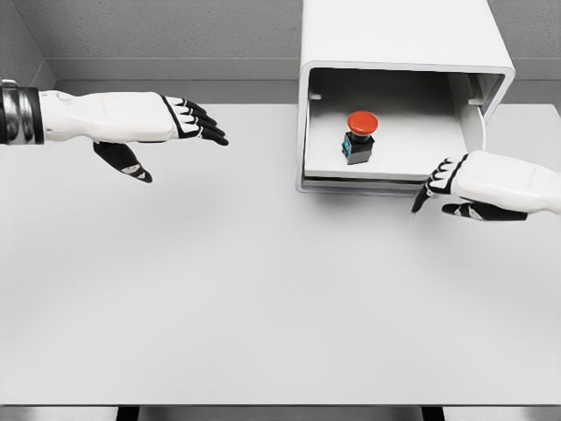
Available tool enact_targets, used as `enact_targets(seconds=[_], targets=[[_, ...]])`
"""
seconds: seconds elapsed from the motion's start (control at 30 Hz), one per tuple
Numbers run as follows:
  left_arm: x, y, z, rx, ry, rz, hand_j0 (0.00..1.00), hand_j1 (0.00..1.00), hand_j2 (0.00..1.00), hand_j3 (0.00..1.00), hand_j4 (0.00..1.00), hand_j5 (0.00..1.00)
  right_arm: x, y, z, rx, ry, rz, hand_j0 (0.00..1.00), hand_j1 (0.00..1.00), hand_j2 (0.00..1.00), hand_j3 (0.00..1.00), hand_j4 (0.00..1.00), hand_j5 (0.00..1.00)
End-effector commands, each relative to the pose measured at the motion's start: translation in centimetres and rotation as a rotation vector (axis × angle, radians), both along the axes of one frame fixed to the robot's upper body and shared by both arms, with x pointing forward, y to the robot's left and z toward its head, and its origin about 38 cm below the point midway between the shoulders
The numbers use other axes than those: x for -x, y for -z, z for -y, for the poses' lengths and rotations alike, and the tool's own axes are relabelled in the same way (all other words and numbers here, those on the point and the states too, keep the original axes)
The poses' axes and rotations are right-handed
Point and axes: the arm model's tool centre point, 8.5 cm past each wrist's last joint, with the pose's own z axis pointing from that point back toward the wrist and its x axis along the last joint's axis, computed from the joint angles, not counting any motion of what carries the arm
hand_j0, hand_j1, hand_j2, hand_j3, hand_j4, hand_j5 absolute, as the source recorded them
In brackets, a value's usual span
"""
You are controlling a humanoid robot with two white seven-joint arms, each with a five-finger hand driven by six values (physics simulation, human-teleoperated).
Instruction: Slide open multi-storey tabletop storage cabinets and put open load switch and slide close multi-storey tabletop storage cabinets
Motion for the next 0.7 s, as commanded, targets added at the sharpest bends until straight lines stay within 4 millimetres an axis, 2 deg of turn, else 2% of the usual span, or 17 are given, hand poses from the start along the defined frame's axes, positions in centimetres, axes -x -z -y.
enact_targets(seconds=[0.0, 0.4, 0.53, 0.67], targets=[[0.0, -0.1, -0.1, 0.006, -0.004, -0.003, 1.0, 1.0, 1.0, 1.0, 1.0, 1.0, -0.1, 0.1, 0.1, -0.007, 0.007, -0.005, 0.59, 0.59, 0.59, 0.59, 0.59, 0.59], [0.0, -0.1, 0.0, 0.006, -0.003, -0.002, 1.0, 1.0, 1.0, 1.0, 1.0, 1.0, -0.9, 0.4, -0.4, -0.016, 0.004, -0.009, 0.59, 0.59, 0.59, 0.59, 0.59, 0.59], [0.0, -0.1, 0.0, 0.006, -0.003, -0.002, 1.0, 1.0, 1.0, 1.0, 1.0, 1.0, -2.0, 0.9, -0.7, -0.016, 0.007, -0.026, 0.59, 0.59, 0.59, 0.59, 0.59, 0.59], [0.0, 0.0, 0.0, 0.006, -0.002, -0.004, 1.0, 1.0, 1.0, 1.0, 1.0, 1.0, -2.2, 1.5, -1.5, -0.006, -0.01, -0.033, 0.59, 0.59, 0.59, 0.59, 0.59, 0.59]])
